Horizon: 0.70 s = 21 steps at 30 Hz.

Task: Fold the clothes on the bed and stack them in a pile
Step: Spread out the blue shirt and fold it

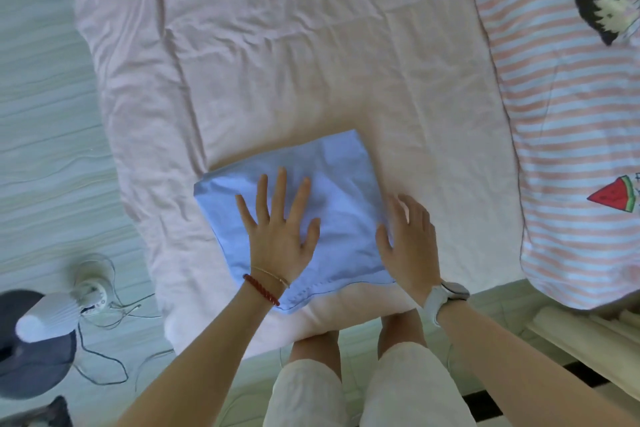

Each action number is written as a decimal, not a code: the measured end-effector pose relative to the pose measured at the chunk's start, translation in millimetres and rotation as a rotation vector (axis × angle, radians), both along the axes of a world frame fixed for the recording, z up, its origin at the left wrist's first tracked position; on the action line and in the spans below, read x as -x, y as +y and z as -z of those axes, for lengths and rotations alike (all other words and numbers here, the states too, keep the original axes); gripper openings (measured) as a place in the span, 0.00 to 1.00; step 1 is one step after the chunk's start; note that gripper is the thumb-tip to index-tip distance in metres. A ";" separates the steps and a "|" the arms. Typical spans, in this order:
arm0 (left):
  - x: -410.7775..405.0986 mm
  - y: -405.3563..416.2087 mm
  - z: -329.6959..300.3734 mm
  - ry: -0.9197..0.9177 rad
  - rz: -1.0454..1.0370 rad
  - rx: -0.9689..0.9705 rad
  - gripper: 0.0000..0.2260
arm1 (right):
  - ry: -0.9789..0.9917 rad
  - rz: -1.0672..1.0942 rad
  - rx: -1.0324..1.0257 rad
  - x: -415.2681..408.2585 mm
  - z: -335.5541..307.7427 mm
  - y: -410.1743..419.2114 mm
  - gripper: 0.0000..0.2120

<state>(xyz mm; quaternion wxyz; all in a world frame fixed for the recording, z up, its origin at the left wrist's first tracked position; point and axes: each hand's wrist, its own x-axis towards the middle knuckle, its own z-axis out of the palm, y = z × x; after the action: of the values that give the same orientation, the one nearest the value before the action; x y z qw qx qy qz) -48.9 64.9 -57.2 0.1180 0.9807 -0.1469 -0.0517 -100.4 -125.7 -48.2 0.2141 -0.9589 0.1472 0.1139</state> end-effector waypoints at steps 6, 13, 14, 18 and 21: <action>0.1 38.5 27.3 0.147 -0.127 -0.028 0.31 | -0.136 -0.524 0.156 -57.9 12.2 38.1 0.23; -26.5 91.6 64.9 0.333 -0.322 -0.130 0.30 | 0.124 -0.489 0.232 -101.0 53.3 26.1 0.24; -29.6 98.0 67.4 0.336 -0.317 -0.119 0.30 | 0.147 -0.450 0.255 -103.2 56.6 21.7 0.25; -27.4 104.9 49.0 0.239 -0.590 0.189 0.28 | 0.166 -0.107 0.142 -97.3 47.4 6.4 0.26; -2.5 99.6 33.5 0.307 -0.864 0.533 0.27 | 0.053 0.050 -0.067 -71.5 29.9 5.6 0.27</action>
<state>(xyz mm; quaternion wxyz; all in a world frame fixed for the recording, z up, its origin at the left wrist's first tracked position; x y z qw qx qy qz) -46.5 164.5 -90.6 0.3937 0.8691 0.2815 -0.1022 -28.9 -120.1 -78.1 0.2448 -0.9439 0.1728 0.1389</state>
